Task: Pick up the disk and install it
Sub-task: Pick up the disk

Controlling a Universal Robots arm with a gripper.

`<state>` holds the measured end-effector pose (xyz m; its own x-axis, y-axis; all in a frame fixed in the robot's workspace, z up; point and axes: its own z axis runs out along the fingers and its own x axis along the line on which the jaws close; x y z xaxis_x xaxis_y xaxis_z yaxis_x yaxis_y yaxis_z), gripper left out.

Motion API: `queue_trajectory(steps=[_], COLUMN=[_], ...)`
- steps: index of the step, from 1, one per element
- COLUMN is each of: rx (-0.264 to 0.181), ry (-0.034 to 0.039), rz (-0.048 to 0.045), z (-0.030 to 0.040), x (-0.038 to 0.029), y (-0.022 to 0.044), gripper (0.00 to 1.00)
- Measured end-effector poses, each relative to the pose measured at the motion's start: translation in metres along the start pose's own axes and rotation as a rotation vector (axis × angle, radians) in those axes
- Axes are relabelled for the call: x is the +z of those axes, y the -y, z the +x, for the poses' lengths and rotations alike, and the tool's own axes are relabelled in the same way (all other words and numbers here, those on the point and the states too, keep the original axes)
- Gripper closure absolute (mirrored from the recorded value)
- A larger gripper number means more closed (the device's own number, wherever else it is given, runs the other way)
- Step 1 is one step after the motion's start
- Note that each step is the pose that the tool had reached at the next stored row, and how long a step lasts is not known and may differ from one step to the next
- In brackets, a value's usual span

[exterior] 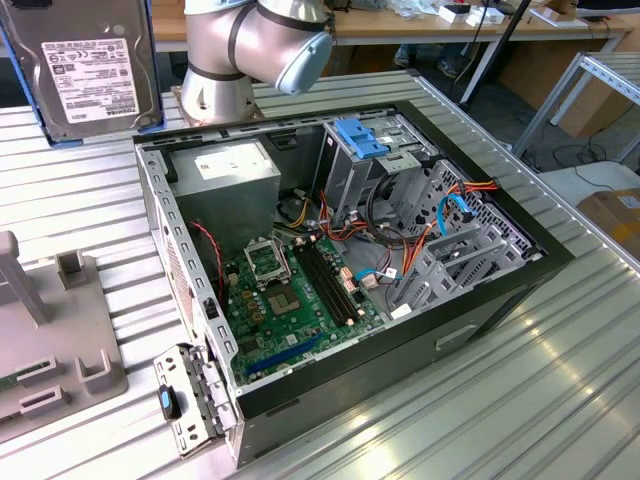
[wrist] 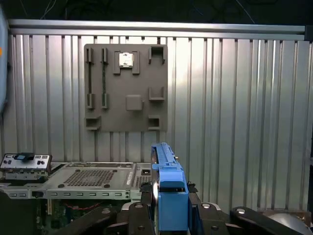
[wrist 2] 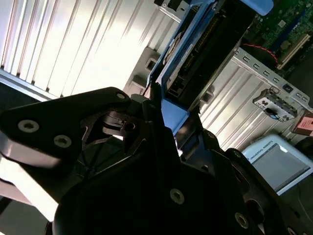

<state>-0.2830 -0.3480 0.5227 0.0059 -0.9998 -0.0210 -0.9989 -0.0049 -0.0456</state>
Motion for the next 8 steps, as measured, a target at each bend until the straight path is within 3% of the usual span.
queue_trajectory(steps=[2,4,6,7,8], rx=[0.0,0.0,0.0,0.0,0.0], ry=[-0.0001,-0.0001,-0.0001,-0.0001,-0.0001], rz=[-0.0001,-0.0001,-0.0001,-0.0001,-0.0001], z=[0.0002,0.0003,0.0003,0.0004,0.0004], x=[0.0012,0.0021,0.0025,0.0028,0.0032], y=[0.0284,0.0472,0.0554,0.0618,0.0726], gripper=[0.63,0.63,0.63,0.63,0.63])
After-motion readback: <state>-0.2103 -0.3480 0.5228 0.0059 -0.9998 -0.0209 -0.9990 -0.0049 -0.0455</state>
